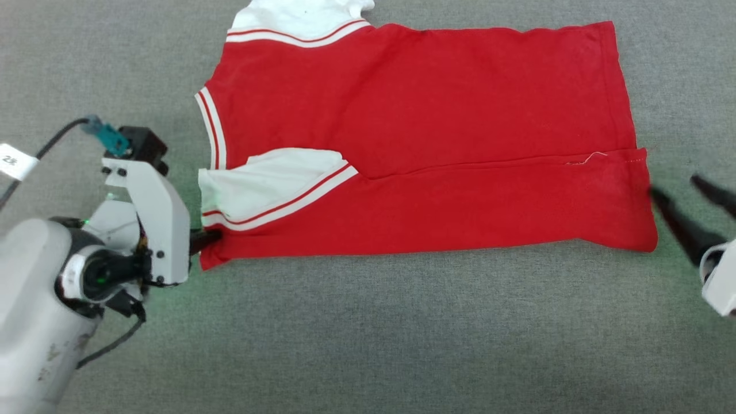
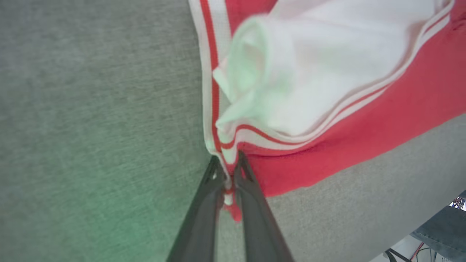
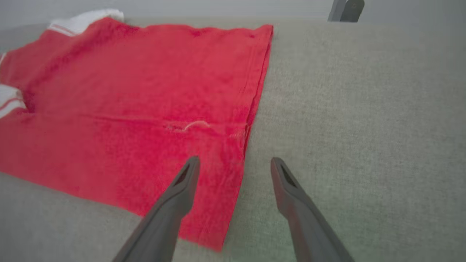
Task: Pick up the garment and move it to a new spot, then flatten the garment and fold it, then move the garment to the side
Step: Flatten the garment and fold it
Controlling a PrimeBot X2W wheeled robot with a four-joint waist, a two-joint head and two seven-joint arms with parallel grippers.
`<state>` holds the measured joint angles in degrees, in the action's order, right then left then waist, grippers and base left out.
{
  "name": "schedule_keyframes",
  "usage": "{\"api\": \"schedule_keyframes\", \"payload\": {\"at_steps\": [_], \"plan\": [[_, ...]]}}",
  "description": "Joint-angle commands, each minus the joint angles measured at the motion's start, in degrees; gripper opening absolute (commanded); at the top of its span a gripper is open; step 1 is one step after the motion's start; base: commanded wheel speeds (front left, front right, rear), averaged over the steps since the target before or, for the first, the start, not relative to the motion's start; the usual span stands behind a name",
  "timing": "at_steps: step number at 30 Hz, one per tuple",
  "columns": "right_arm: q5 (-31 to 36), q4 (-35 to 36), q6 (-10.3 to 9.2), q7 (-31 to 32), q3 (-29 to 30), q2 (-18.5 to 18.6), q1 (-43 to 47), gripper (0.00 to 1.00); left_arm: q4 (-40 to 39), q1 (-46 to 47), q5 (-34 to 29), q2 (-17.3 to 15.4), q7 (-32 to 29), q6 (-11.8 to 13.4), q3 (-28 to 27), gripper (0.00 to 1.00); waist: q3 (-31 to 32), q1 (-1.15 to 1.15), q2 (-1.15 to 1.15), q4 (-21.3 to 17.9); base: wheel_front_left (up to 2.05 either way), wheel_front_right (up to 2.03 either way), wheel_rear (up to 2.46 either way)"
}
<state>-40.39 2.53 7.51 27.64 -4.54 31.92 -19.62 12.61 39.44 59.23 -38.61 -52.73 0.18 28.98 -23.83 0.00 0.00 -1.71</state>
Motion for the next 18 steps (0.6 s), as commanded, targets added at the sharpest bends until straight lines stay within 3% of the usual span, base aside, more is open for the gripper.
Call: {"api": "schedule_keyframes", "payload": {"at_steps": [1,7,18], "plan": [[0.4,0.4,-0.04,0.9,-0.7,0.6,0.2,1.0,0.6,-1.5,-0.1,1.3,0.0,-0.3,1.3,0.0,0.0,0.0,0.0,0.1,0.0,0.0,0.0],[1.2,0.7,-0.04,13.1,-4.0,3.9,-1.4,1.0,0.7,-1.4,-0.1,2.0,0.5,-0.9,1.8,0.0,0.0,0.0,0.0,0.7,0.0,0.0,0.0],[1.1,-6.0,-0.04,27.5,-6.2,2.0,-8.8,1.0,1.1,0.3,-0.6,4.1,2.4,-1.8,2.3,0.0,-1.2,0.0,0.0,2.5,0.0,0.0,0.0]]}}
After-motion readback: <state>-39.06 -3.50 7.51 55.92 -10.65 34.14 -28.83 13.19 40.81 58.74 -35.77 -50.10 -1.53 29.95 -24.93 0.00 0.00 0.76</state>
